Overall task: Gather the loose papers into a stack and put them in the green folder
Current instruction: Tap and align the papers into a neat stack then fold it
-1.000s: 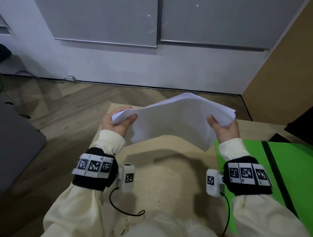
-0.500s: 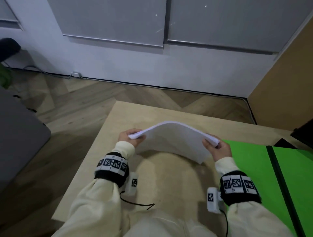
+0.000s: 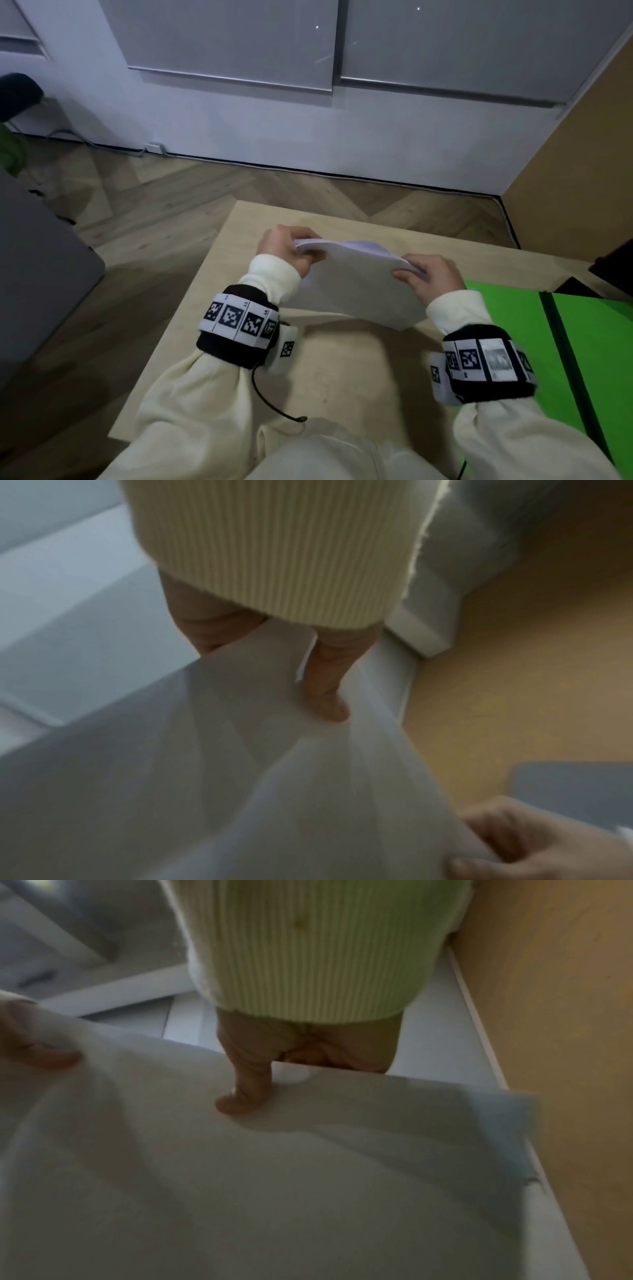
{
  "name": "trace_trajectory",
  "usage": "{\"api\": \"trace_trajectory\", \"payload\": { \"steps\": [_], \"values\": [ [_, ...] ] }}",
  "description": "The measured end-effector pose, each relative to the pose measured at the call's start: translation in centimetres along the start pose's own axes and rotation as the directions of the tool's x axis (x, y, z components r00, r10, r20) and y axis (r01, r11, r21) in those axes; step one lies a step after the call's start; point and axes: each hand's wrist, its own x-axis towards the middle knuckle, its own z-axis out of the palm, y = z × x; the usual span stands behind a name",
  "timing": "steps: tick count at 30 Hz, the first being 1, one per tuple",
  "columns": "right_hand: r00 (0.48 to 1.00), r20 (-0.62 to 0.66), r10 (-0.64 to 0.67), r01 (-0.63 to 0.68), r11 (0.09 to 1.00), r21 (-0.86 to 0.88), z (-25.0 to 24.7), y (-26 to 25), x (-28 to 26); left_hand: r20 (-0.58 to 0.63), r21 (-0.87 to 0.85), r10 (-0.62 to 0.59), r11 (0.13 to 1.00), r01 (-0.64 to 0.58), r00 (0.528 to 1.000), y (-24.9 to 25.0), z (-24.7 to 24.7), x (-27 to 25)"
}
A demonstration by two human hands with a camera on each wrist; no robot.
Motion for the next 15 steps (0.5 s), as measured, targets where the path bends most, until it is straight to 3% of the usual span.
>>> {"api": "trace_trajectory", "payload": {
  "steps": [4,7,11,13,15],
  "values": [
    [1.000,-0.015,0.026,-0.023,0.978,0.208,-0.1,0.2,0.0,-0.036,0.009,0.061,0.998,-0.061,0.997,1.1,-1.6,0.3],
    [0.999,-0.012,0.039,-0.029,0.890,0.456,-0.9,0.8,-0.5,-0.006,0.047,0.025,0.999,-0.024,1.000,-0.5,-3.8,0.9],
    [0.994,-0.058,0.089,-0.027,0.739,0.673,-1.0,1.8,-1.0,-0.129,-0.261,-0.029,0.965,-0.006,0.991,-0.3,-6.0,0.3],
    [0.991,-0.062,0.117,-0.030,0.656,0.754,-0.7,1.4,-0.9,-0.190,-0.486,-0.020,0.871,-0.076,0.982,1.2,-6.4,-0.5],
    [0.985,-0.060,0.160,-0.048,0.600,0.799,-0.1,0.9,-0.9,-0.217,-0.604,0.020,0.782,-0.151,0.976,3.2,-6.2,-1.0]
  ]
}}
